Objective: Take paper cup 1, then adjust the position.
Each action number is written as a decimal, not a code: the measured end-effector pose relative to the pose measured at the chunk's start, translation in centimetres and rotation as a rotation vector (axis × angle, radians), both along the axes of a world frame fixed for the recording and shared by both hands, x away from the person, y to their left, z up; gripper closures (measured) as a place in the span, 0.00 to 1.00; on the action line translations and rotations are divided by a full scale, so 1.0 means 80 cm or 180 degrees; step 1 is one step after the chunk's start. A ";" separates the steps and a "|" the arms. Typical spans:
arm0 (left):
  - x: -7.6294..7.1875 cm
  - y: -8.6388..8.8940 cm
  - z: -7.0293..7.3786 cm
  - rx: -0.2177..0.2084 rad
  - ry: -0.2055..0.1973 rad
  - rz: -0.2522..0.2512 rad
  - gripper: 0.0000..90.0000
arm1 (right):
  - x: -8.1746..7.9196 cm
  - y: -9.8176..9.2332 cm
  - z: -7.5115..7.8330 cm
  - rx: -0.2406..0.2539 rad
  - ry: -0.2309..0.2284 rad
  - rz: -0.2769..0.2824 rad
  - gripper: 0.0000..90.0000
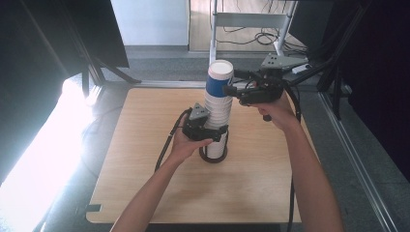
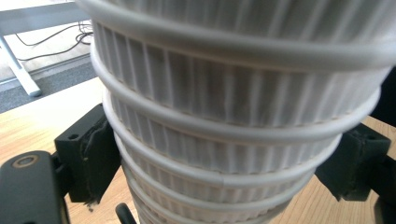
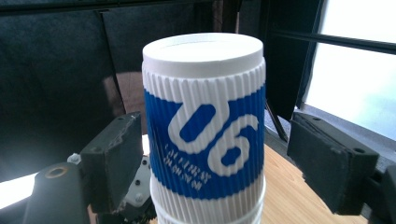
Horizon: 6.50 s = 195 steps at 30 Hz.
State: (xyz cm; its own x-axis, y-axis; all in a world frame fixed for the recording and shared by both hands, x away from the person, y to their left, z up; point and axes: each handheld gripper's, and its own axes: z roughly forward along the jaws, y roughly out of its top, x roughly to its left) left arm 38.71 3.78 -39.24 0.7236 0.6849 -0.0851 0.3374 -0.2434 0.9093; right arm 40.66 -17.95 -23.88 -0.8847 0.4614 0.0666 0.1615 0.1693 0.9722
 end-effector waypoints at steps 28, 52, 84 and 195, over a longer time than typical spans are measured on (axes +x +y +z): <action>0.000 0.000 0.000 0.0005 -0.0004 0.0001 0.14 | 0.020 0.054 0.011 -0.0110 -0.0040 0.0013 0.27; -0.001 -0.001 0.000 0.0018 0.0015 -0.0031 0.14 | 0.008 0.047 0.035 0.0006 -0.0269 -0.0137 0.30; -0.001 -0.002 0.002 0.0038 0.0029 0.0010 0.14 | -0.049 -0.051 0.055 0.0329 -0.0520 -0.0414 0.30; -0.158 0.036 -0.073 -0.0129 0.0080 -0.0630 0.05 | -0.154 0.028 -0.246 -0.0128 0.0076 -0.0229 0.30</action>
State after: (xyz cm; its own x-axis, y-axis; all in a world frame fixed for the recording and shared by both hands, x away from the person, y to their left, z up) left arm 26.04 6.68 -45.12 0.8411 0.5252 -0.1295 0.3094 -0.2708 0.9116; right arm 28.34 -15.73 -43.56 -0.8476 0.5264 0.0673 0.1976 0.1954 0.9606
